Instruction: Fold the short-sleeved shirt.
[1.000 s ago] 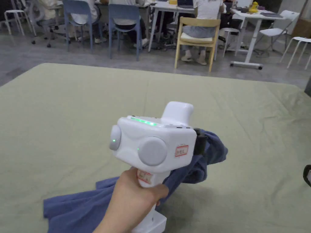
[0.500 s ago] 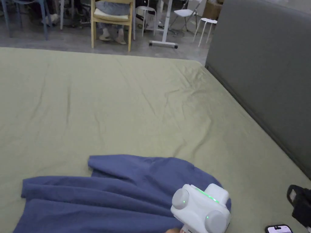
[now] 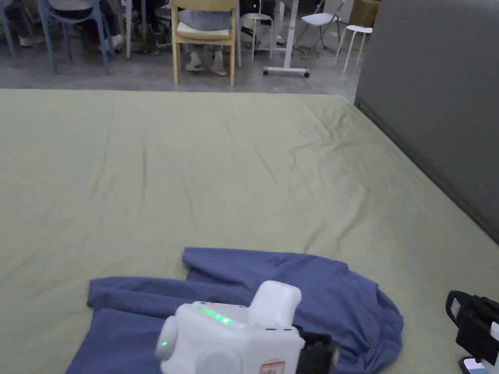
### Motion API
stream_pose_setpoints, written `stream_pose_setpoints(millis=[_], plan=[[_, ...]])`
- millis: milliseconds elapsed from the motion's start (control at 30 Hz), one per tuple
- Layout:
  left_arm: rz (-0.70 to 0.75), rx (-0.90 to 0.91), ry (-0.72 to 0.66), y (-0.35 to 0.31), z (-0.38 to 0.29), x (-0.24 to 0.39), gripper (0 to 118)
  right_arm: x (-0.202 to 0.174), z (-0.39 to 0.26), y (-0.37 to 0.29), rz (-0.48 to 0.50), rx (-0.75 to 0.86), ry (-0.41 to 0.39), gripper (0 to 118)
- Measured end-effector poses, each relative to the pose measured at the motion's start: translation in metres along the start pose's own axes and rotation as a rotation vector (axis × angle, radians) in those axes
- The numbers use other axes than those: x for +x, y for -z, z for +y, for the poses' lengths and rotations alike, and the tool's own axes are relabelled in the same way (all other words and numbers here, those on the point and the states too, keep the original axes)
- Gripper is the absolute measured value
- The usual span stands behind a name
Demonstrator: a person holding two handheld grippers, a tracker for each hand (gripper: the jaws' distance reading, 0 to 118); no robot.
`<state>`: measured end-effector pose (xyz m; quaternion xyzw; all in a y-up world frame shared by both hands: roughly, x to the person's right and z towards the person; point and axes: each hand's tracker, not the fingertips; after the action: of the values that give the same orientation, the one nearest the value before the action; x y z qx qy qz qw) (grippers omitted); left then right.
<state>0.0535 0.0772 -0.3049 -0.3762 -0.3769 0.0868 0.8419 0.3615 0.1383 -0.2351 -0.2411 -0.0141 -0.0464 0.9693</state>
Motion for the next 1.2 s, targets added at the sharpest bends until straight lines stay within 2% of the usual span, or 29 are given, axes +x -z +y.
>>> stream_pose_setpoints(millis=[33,100,133,167,233,300,400,533,567,600,633,800,933,967,1033,1100,1133,1167,1200], plan=[[0.076,0.077,0.016,-0.035,-0.009,-0.003,0,-0.006,-0.001,0.000,0.006,-0.003,-0.005,3],[0.342,0.119,0.059,-0.094,-0.022,-0.014,0,-0.015,-0.005,0.000,0.033,-0.008,-0.009,3],[0.388,0.077,0.041,-0.116,-0.034,-0.018,0,-0.020,-0.008,0.000,0.039,-0.012,-0.014,3],[0.452,0.113,-0.013,-0.141,-0.045,-0.024,0,-0.025,-0.010,0.000,0.045,-0.017,-0.019,3],[0.476,0.191,-0.110,-0.177,-0.061,-0.036,0,-0.028,-0.017,0.003,0.058,-0.032,-0.024,3],[0.482,0.188,-0.176,-0.193,-0.068,-0.050,0,-0.033,-0.019,0.003,0.073,-0.045,-0.026,3],[0.576,0.179,-0.155,-0.197,-0.064,-0.075,0,-0.041,-0.020,0.003,0.076,-0.061,-0.054,3],[0.554,0.179,-0.183,-0.171,-0.028,-0.124,0,-0.047,-0.023,0.011,0.079,-0.092,-0.070,3],[0.543,0.177,-0.263,-0.160,-0.017,-0.146,15,-0.047,-0.024,0.015,0.080,-0.103,-0.071,3],[0.536,0.140,-0.322,-0.147,-0.006,-0.170,81,-0.047,-0.024,0.018,0.077,-0.111,-0.073,3],[0.533,0.101,-0.362,-0.133,0.001,-0.195,100,-0.045,-0.028,0.024,0.072,-0.121,-0.077,3],[0.653,-0.072,-0.507,-0.050,0.021,-0.302,100,-0.047,-0.033,0.049,0.046,-0.195,-0.090,3],[0.689,-0.265,-0.489,-0.009,0.004,-0.334,99,-0.046,-0.042,0.074,0.036,-0.248,-0.096,3],[0.684,-0.266,-0.442,-0.002,0.001,-0.336,99,-0.046,-0.044,0.079,0.038,-0.256,-0.095,3],[0.727,-0.237,-0.317,-0.003,0.005,-0.319,93,-0.048,-0.044,0.086,0.042,-0.267,-0.100,3],[0.746,-0.261,-0.232,-0.004,0.003,-0.309,72,-0.050,-0.048,0.094,0.039,-0.275,-0.109,3],[0.743,-0.261,-0.199,-0.006,0.003,-0.304,54,-0.051,-0.050,0.099,0.044,-0.282,-0.108,3],[0.743,-0.262,-0.176,-0.010,0.005,-0.299,28,-0.048,-0.055,0.103,0.052,-0.292,-0.103,3],[0.731,-0.253,-0.183,-0.014,0.005,-0.299,7,-0.049,-0.057,0.106,0.053,-0.297,-0.099,3]])
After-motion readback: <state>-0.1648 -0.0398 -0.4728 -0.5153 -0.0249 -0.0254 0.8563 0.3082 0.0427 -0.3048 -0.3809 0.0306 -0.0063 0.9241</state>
